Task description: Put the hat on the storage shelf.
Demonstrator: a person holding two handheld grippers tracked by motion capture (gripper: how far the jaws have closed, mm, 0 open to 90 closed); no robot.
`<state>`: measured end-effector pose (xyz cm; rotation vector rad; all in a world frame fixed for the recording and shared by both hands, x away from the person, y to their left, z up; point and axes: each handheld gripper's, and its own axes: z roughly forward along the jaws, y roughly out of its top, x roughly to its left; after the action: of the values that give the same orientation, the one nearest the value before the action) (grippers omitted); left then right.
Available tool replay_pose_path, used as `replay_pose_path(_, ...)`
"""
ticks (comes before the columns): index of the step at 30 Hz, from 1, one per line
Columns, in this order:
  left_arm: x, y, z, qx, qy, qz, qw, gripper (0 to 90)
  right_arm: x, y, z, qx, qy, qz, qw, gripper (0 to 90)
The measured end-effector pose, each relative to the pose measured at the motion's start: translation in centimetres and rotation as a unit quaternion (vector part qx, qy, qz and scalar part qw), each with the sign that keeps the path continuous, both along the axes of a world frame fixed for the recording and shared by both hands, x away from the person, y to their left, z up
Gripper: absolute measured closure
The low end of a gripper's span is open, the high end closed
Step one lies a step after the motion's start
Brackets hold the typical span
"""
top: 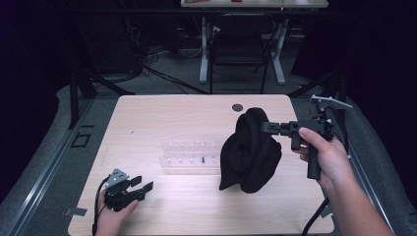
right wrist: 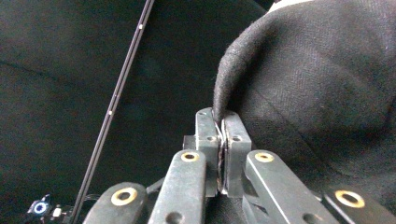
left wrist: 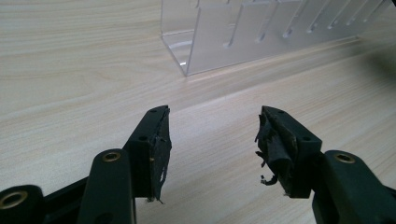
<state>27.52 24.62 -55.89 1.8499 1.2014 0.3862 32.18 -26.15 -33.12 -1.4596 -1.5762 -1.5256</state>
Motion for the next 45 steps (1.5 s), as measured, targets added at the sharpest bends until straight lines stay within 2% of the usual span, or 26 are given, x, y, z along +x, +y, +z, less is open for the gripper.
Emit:
replay_pose_path(3,0.0,0.0,0.0,-0.001,0.0,0.0,1.0,44.0,0.3,0.5,0.2,-0.005,-0.002,0.004,1.0,88.1)
replay_pose_path(9,0.0,0.0,0.0,-0.001,-0.001,-0.001,1.0,43.9,1.0,1.4,0.8,0.002,-0.002,0.008,1.0,88.1)
replay_pose_path(20,0.1,0.0,0.0,-0.001,-0.001,-0.003,1.0,44.0,2.9,3.6,1.3,0.002,0.0,0.014,0.9999,88.1)
replay_pose_path(31,0.1,0.1,0.0,-0.001,-0.001,-0.004,1.0,43.9,4.9,4.5,1.3,-0.001,-0.002,0.009,1.0,88.1)
replay_pose_path(34,0.0,0.2,0.1,-0.003,-0.001,-0.005,1.0,44.0,5.5,4.7,1.5,-0.013,-0.005,0.005,0.9999,88.1)
replay_pose_path(45,0.1,0.2,0.1,-0.004,0.001,-0.004,1.0,43.9,7.4,4.9,0.7,-0.01,-0.002,0.003,0.9999,88.1)
